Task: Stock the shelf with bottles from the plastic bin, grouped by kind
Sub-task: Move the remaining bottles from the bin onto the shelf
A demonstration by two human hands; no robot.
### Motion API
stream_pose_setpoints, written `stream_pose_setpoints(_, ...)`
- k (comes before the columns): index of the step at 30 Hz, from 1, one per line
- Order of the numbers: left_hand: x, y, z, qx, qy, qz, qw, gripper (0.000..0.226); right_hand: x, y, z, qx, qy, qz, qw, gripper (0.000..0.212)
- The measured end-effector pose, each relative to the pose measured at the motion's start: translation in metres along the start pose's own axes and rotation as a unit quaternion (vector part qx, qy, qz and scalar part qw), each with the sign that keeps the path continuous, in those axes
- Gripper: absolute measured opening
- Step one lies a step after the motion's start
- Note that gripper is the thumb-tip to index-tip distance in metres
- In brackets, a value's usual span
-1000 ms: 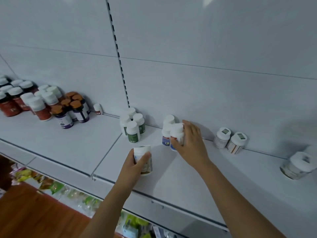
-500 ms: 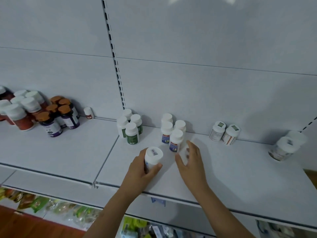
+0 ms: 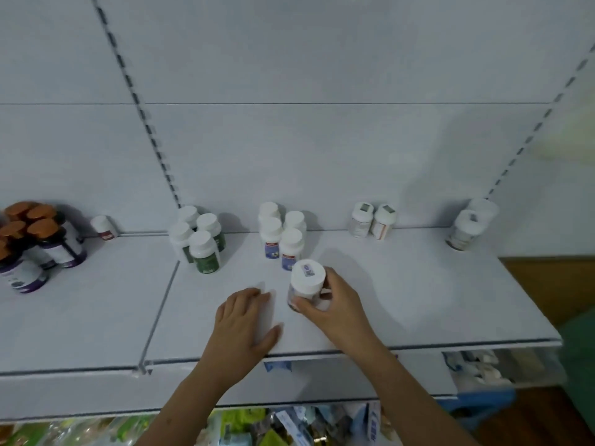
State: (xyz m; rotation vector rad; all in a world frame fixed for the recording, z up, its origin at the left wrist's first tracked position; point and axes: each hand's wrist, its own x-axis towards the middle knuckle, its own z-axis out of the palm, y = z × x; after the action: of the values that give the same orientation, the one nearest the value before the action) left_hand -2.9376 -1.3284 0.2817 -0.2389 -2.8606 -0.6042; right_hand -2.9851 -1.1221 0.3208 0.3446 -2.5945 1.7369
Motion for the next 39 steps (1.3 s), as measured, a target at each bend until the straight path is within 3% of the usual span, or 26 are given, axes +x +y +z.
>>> stream_pose_setpoints(5,0.034,0.040,0.032,-0.015,-0.073,0.108,0.991,0.069,-0.018,0.026,-0.092,0.013,0.140,0.065,0.988,0.049)
stream_pose_setpoints(10,0.079,0.098,0.068,0.003,-0.117,0.189,0.975,0.068,-0.030,0.053,-0.181,-0.044,0.259,0.100,0.960,0.052)
stream_pose_setpoints(16,0.137,0.166,0.108,-0.001,-0.163,0.201,0.966,0.088,-0.012,0.071,-0.259,-0.057,0.329,0.109,0.936,0.047)
stream_pose_setpoints(19,0.156,0.191,0.121,0.005,-0.140,0.181,0.974,0.085,0.009,0.086,-0.286,-0.085,0.350,0.105,0.927,0.053)
stream_pose_setpoints(22,0.162,0.196,0.125,0.008,-0.119,0.167,0.979,0.076,0.033,0.110,-0.301,-0.107,0.340,0.129,0.925,0.051)
stream_pose_setpoints(25,0.165,0.196,0.125,-0.004,-0.114,0.163,0.980,0.069,0.047,0.142,-0.299,-0.138,0.273,0.173,0.936,0.042)
stream_pose_setpoints(29,0.167,0.197,0.125,-0.017,-0.111,0.154,0.982,0.062,0.047,0.162,-0.286,-0.236,0.261,0.183,0.918,0.046)
stream_pose_setpoints(39,0.145,0.212,0.127,-0.029,-0.079,0.104,0.991,0.063,0.029,0.168,-0.299,-0.211,0.162,0.175,0.948,0.064)
